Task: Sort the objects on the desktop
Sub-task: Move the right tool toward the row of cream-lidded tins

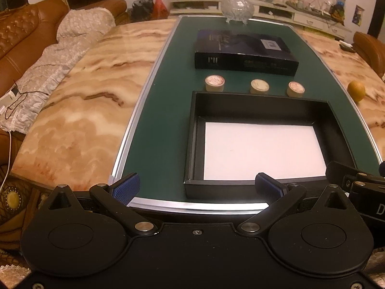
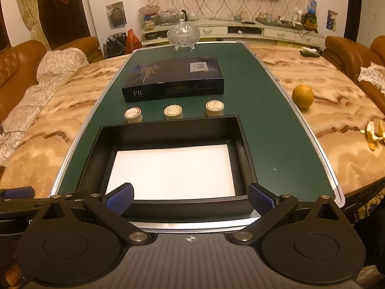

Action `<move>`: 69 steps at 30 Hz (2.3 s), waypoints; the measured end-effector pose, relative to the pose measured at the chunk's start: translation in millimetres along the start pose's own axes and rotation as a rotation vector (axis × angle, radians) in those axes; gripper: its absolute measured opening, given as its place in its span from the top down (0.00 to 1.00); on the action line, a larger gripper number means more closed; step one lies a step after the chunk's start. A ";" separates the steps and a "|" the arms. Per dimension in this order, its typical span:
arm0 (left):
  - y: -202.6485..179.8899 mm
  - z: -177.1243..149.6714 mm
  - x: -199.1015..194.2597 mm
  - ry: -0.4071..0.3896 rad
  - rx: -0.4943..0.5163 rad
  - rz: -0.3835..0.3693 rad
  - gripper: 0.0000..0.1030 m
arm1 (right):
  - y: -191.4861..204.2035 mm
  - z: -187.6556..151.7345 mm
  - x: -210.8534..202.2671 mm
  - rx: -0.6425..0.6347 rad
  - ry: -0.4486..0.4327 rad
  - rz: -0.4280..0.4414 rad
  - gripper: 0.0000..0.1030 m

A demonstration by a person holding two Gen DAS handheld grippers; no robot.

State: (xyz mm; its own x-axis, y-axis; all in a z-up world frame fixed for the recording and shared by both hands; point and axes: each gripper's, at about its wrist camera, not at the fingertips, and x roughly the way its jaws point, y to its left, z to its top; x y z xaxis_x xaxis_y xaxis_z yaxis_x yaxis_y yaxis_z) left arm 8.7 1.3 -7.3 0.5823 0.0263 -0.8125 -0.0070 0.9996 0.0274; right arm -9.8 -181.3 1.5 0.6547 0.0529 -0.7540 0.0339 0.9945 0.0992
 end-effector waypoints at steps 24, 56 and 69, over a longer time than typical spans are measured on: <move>-16.6 61.2 65.0 0.136 0.074 0.001 0.00 | -33.9 59.7 64.7 0.107 0.113 0.079 0.00; -15.5 103.7 106.4 0.160 0.023 -0.047 0.00 | -42.8 113.1 149.5 0.025 0.161 -0.022 0.00; -8.9 121.1 112.5 0.152 -0.023 -0.036 0.00 | -46.8 150.8 192.1 -0.022 0.173 -0.034 0.00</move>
State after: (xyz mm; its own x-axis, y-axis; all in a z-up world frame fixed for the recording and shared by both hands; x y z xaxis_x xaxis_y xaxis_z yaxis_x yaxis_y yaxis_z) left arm 172.7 -5.9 -28.4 0.4531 -0.0096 -0.8914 -0.0084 0.9999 -0.0150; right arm 228.2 -231.3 -50.0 0.5137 0.0322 -0.8574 0.0356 0.9976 0.0589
